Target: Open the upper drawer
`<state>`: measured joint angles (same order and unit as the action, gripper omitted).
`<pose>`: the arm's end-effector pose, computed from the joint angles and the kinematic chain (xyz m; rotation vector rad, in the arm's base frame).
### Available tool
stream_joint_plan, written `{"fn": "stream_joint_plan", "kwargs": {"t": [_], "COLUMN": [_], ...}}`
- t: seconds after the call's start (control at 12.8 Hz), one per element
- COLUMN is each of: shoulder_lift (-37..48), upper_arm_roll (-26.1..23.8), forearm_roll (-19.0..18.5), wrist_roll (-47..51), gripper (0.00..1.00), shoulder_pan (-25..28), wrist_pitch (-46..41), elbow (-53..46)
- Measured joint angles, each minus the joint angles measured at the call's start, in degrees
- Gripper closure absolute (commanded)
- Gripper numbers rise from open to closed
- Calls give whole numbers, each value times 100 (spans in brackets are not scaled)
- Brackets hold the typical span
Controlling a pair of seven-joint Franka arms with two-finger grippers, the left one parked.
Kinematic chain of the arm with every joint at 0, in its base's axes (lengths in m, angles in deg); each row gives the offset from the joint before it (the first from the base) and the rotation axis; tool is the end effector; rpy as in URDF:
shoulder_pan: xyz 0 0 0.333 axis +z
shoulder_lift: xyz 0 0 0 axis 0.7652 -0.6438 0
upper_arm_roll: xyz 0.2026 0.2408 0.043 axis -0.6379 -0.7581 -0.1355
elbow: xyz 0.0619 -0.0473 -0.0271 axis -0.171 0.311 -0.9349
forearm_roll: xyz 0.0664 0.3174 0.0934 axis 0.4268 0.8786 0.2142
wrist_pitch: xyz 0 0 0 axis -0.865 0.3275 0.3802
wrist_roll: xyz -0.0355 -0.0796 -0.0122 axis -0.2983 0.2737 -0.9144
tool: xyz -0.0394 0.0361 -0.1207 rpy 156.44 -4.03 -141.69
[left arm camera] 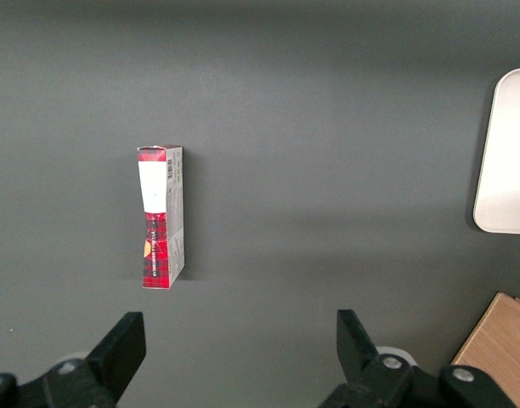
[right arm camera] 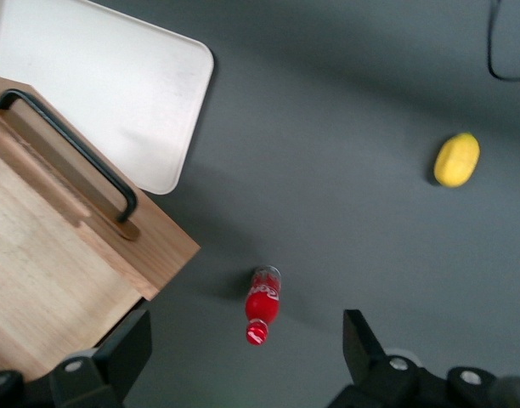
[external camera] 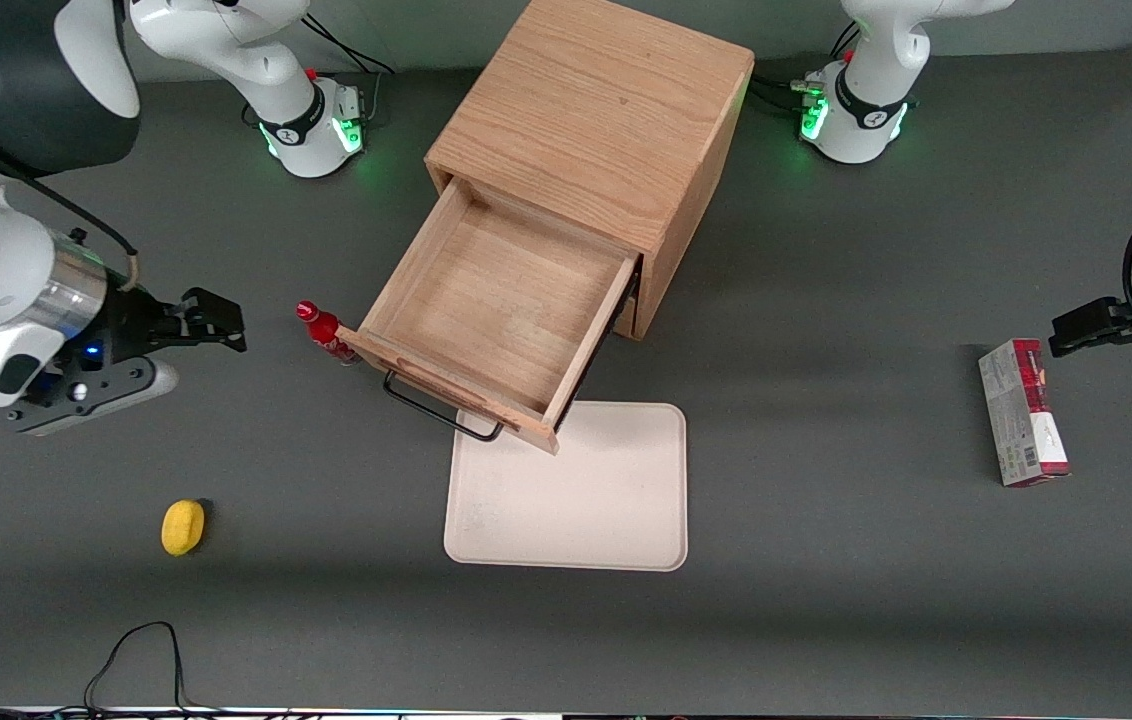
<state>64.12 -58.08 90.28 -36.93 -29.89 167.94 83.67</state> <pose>0.5654 0.1124 0.5733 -3.0700 -0.4138 0.1090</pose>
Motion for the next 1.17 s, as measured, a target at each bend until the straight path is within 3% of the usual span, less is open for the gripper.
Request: {"fn": "stream_joint_plan", "kwargs": {"t": [0.31,0.54,1.17], "shoulder_lift": [608,1226,1550], "upper_arm_roll": [-22,-472,-681], "forearm_roll": [-96,-507,-703], "wrist_roll": [3,3,63], "gripper": [0,0,0], "shoulder_pan": [-649,-1133,-1494], "wrist_pitch": [84,473,703], "elbow": [789,1539,1947]}}
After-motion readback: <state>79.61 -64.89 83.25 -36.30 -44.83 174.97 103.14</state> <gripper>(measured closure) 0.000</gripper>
